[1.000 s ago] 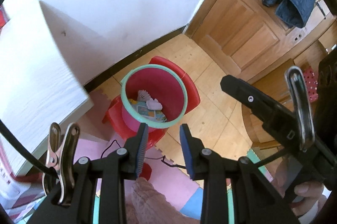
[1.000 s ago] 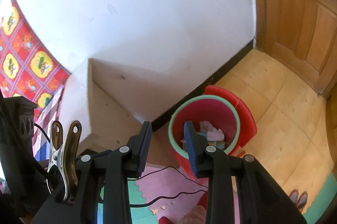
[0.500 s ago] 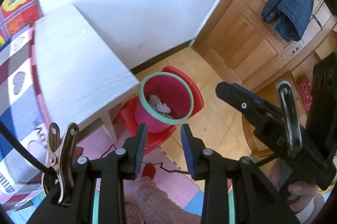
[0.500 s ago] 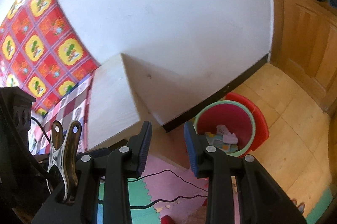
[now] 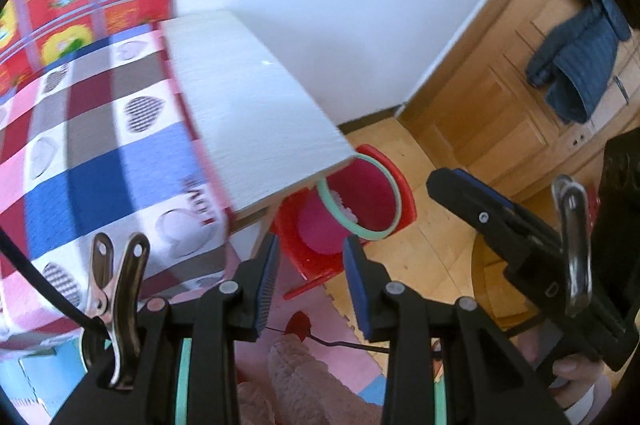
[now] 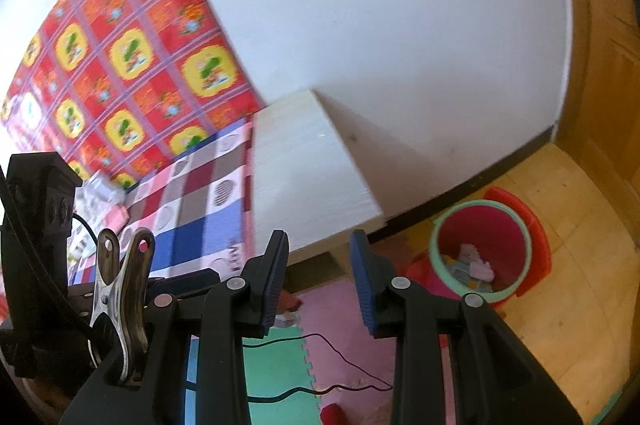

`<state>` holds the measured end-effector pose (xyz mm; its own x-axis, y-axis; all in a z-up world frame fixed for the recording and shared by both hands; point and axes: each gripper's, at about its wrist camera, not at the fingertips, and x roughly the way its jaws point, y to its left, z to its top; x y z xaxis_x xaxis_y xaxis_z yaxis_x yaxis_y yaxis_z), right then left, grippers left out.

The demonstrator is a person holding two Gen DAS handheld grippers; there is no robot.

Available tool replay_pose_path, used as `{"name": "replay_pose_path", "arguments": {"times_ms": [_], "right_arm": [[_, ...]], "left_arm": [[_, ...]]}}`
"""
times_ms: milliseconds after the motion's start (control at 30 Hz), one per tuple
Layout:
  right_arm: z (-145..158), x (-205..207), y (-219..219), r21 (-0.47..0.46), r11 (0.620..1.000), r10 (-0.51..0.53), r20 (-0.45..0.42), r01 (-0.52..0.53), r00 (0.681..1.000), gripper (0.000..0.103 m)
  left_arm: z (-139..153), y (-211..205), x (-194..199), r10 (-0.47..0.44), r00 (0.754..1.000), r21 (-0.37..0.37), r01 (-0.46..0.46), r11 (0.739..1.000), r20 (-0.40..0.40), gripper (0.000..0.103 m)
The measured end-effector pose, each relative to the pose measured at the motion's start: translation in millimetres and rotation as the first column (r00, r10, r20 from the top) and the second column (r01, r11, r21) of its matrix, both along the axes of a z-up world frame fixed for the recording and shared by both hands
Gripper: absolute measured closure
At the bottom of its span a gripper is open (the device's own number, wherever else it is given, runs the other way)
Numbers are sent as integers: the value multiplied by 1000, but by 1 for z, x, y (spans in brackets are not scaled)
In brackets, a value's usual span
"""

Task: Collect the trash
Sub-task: 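Move both tools back toward the trash pile on the bed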

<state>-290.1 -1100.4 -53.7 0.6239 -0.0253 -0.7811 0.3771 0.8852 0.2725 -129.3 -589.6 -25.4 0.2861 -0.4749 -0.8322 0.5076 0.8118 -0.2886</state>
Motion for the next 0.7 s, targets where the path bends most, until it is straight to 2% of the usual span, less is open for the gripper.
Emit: {"name": "replay_pose_path", "arguments": {"times_ms": [300,700], "right_arm": [[3,26,64,26,991,131,15,-132,991,70],[1,65,146,68,951,300,32,-302,953,70]], "left_arm": [[12,76,0,136,990,-3,-136,991,25,70],[23,171,-1,319,947,-1,-319,948,43,70]]}}
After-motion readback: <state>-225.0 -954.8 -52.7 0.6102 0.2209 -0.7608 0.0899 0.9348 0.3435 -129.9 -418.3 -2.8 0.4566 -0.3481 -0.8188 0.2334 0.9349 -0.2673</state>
